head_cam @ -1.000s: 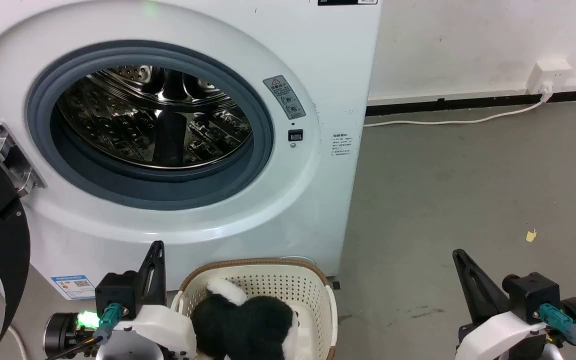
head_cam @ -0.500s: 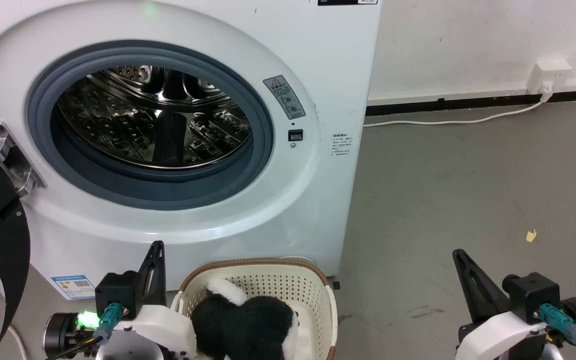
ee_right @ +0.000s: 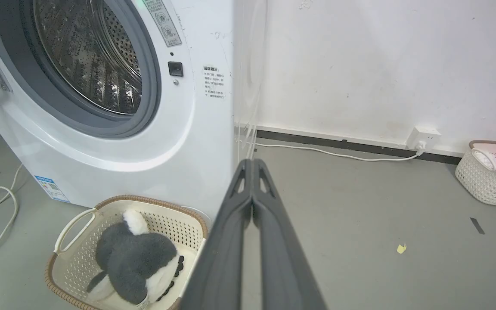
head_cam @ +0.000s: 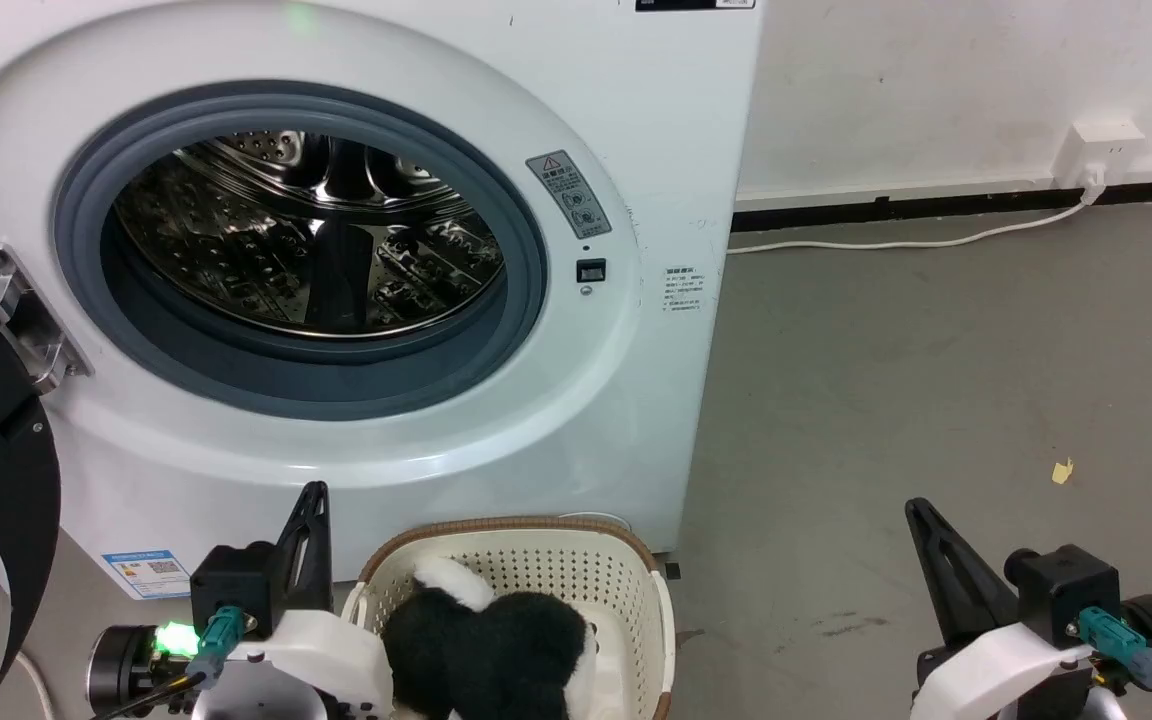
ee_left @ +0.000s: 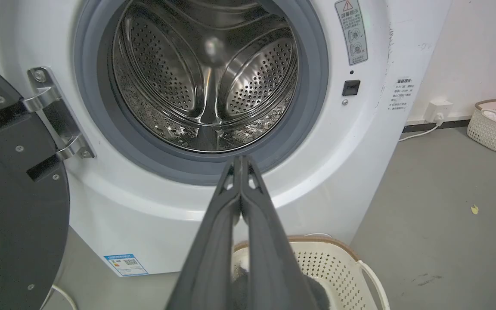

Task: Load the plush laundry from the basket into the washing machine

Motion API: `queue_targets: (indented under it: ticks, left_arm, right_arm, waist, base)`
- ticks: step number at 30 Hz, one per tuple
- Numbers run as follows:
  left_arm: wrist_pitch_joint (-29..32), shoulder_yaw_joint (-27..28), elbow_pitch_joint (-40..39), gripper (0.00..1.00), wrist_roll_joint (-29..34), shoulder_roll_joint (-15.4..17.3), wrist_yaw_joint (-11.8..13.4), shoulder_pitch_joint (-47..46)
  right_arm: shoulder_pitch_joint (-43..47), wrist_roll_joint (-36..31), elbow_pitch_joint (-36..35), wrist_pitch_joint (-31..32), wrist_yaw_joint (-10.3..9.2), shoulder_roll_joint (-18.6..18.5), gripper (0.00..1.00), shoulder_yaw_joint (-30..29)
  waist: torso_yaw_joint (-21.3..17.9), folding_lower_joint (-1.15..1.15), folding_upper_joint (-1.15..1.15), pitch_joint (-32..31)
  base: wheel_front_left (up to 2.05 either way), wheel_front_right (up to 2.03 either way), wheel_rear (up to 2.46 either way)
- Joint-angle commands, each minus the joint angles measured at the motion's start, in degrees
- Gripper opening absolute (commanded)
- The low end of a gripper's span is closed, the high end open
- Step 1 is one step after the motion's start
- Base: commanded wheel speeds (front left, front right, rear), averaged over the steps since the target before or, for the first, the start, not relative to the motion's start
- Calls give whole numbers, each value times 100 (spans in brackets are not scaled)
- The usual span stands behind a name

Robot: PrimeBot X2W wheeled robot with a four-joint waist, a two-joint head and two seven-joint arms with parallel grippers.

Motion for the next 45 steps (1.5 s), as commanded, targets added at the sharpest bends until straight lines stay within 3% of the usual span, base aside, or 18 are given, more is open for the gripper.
queue_targets:
  ticks: [1,30,31,45]
  left_arm:
    - [2,12,-26,0,9,0,-25,88]
    - [2,12,-26,0,9,0,-25,88]
    - [0,0,0,100,-1,0,0,0]
    - [-130,-160,124,100,-213,0,81,-1]
  right_arm:
    - [-67,-42,-25,3,-5,16,0,-14]
    - [-67,-42,-25,3,-5,16,0,-14]
    - [0,1,0,0,0,0,100,0]
    - [57,214,104,-130,0,0,100,-6]
  waist:
    - [0,0,0,0]
    - [0,0,0,0]
    - [0,0,0,0]
    - [2,0,0,8]
  base:
    - [0,0,0]
    - [0,0,0]
    - [0,0,0]
    - [0,0,0]
